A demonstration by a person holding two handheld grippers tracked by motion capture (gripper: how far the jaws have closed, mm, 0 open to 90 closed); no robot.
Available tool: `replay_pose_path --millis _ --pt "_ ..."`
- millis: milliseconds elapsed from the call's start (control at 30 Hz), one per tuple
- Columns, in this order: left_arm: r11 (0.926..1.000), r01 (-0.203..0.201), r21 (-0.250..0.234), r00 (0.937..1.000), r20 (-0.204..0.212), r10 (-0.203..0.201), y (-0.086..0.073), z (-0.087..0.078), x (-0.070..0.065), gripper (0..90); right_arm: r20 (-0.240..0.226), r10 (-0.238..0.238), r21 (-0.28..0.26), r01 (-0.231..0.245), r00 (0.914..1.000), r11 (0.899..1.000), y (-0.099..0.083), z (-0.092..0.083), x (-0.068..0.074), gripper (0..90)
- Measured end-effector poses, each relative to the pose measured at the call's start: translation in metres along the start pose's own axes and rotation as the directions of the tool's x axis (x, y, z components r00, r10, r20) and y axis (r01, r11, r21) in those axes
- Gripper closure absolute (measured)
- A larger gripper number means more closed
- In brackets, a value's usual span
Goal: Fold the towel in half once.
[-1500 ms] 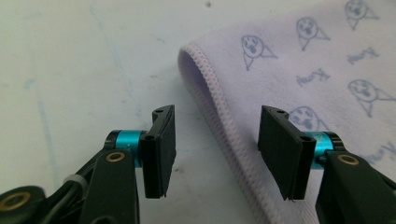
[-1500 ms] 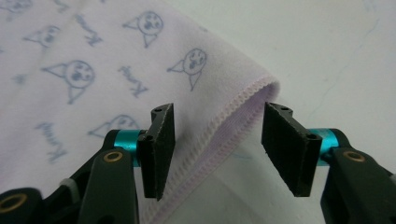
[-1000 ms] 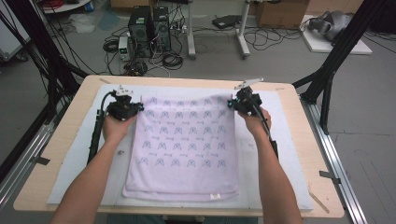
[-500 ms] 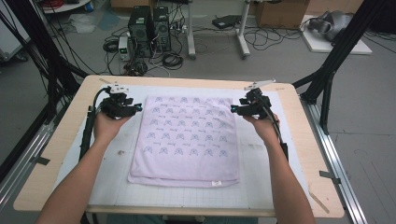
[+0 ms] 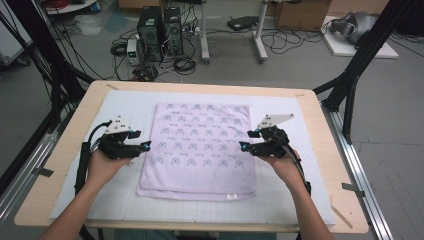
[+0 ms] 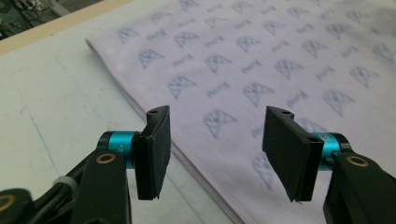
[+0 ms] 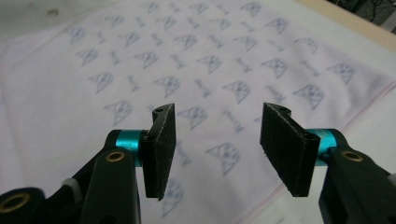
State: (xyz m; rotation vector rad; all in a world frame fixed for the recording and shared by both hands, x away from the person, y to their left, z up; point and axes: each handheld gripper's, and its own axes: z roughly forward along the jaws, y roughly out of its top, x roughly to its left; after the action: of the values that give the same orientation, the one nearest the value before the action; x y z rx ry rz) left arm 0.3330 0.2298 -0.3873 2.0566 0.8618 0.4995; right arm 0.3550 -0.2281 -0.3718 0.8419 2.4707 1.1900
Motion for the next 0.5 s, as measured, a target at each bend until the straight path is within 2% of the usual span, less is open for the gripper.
replay_pose_path --millis 67,233,333,367,433,500 --pt "0.9999 -0.017 -0.005 0.9998 0.011 0.017 -0.006 -0.004 -0.01 42.7 -0.021 -0.004 -0.012 0.004 0.9998 1.0 -0.007 -0.003 0.009 46.3" --pt "0.9993 -0.038 -0.003 0.9981 0.048 0.038 -0.023 -0.008 -0.03 45.0 -0.04 -0.031 0.024 0.032 0.9987 0.999 -0.025 -0.004 0.028 47.6" --pt "0.9993 -0.037 -0.005 0.9963 0.077 0.038 -0.033 -0.008 -0.038 48.8 -0.064 -0.017 0.034 0.019 0.9978 0.999 -0.036 -0.002 0.035 48.5" --pt "0.9987 -0.05 0.012 0.9956 0.08 0.049 -0.036 -0.007 -0.04 49.5 -0.065 -0.021 0.039 0.024 0.9976 0.999 -0.04 -0.001 0.038 49.1" --pt "0.9991 -0.04 0.016 0.9938 0.104 0.038 -0.043 -0.006 -0.044 50.4 -0.077 -0.02 0.046 0.024 0.9969 0.999 -0.048 0.001 0.042 49.5" --pt "0.9988 -0.046 0.02 0.9921 0.117 0.043 -0.049 -0.005 -0.048 51.7 -0.083 -0.023 0.056 0.027 0.9963 0.998 -0.054 0.003 0.047 49.5"
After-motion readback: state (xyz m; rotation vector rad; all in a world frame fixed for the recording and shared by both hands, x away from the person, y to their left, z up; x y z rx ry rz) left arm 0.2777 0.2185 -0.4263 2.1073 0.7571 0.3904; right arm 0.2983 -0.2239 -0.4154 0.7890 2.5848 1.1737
